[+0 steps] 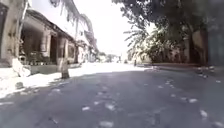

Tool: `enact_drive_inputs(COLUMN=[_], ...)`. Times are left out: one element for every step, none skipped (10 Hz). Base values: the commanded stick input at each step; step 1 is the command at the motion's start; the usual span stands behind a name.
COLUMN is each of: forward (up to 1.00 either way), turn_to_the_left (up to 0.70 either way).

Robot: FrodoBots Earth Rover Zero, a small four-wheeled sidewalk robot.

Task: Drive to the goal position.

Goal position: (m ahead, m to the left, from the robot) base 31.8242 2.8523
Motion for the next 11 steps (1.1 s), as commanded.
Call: enact_drive_inputs(forward=[0.85,0.85,0.85,0.85,0.85,0.85,0.85,0.85,0.85,0.85,0.85], turn_to_the_left=[0.0,0.0,0.0,0.0,0.0,0.0,0.0,0.0,0.0,0.0,0.0])
